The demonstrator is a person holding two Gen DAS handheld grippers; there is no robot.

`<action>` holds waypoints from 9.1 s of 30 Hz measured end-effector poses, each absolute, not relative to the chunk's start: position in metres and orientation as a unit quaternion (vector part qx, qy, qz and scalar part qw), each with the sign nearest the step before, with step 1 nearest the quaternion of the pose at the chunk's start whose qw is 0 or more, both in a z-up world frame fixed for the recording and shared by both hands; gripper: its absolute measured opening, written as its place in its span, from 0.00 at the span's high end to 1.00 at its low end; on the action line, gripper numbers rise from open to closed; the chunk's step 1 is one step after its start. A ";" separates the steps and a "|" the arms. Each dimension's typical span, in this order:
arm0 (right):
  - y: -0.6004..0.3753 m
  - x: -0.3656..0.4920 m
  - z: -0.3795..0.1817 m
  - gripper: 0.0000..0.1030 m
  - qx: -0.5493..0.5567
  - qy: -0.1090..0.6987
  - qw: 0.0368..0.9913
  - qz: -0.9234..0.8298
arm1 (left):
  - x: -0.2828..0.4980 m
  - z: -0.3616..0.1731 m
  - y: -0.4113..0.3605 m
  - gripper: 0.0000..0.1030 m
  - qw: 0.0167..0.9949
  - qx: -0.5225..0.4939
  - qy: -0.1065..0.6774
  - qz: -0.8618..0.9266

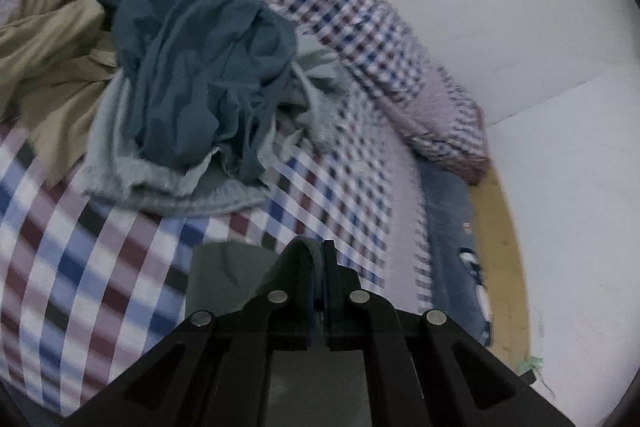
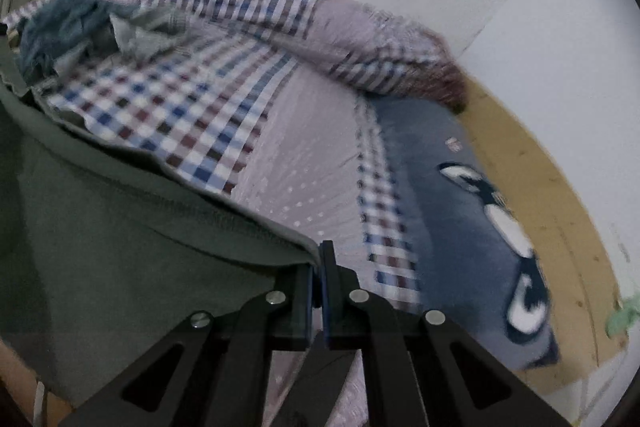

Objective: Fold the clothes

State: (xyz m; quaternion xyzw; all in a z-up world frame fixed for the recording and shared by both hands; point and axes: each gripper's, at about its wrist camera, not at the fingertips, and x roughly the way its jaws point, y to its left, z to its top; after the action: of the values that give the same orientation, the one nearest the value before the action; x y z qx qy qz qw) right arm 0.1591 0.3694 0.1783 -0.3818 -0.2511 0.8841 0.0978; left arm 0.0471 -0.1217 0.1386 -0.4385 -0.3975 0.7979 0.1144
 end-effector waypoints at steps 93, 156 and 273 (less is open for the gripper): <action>0.037 -0.009 0.086 0.68 -0.474 -0.036 -0.291 0.830 | 0.150 0.025 -0.123 0.83 0.205 -0.476 -0.163 0.839; 0.009 0.337 0.018 0.13 -0.153 -0.430 -0.181 0.871 | 0.216 -0.024 -0.145 0.86 0.247 -0.401 -0.517 0.715; 0.268 0.349 0.196 0.86 -0.136 -0.424 0.190 0.875 | 0.288 0.170 -0.177 0.93 0.310 -0.198 -0.439 0.820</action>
State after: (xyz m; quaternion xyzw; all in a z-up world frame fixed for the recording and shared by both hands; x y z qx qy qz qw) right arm 0.3489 0.2681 0.1959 -0.1356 -0.4236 0.8752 0.1902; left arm 0.2881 -0.1771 0.1698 -0.1976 -0.4393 0.8198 0.3096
